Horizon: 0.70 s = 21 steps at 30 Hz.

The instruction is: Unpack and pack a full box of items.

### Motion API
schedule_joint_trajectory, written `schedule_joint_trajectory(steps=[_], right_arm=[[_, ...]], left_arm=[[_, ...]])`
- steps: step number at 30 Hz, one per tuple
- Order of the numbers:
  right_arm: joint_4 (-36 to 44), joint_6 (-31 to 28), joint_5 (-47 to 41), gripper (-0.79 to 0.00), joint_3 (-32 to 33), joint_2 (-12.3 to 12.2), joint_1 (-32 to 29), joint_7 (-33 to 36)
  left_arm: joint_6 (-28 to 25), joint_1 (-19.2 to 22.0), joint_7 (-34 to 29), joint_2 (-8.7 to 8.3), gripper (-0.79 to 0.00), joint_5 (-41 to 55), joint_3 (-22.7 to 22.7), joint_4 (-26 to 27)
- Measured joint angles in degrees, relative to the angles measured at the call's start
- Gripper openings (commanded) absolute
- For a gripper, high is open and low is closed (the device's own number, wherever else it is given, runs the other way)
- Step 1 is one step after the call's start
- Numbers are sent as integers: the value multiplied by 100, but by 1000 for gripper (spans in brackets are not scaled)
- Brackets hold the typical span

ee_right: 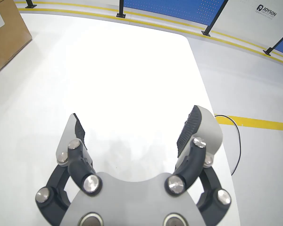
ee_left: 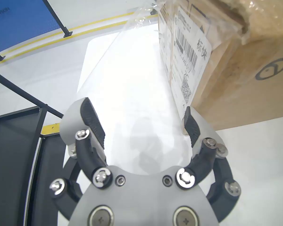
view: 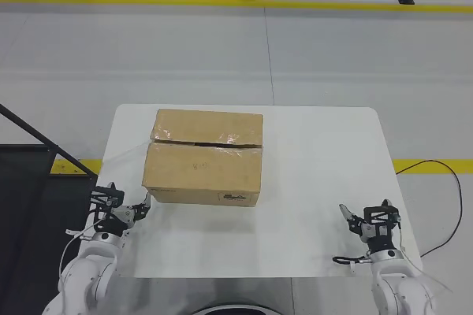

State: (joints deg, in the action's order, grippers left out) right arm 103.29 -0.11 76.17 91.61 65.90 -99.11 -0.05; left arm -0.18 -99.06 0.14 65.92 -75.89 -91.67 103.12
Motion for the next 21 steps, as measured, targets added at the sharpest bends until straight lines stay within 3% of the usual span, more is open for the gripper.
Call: schedule_joint_trajectory(steps=[10,16,21], right_arm=[[687,-670,11,0,-85,-5,-105,161],[1307,-1318,-635,0,-60,-17,62,672],[1652,-1870,-1384,0,-107,-32,346,1294]], left_arm=[[-306,-263,560,32,0,787,-361,15],[-937,-465,808,39,0,1848,-800,73],[-1182,-459,954,41,0,2166,-1025,191]])
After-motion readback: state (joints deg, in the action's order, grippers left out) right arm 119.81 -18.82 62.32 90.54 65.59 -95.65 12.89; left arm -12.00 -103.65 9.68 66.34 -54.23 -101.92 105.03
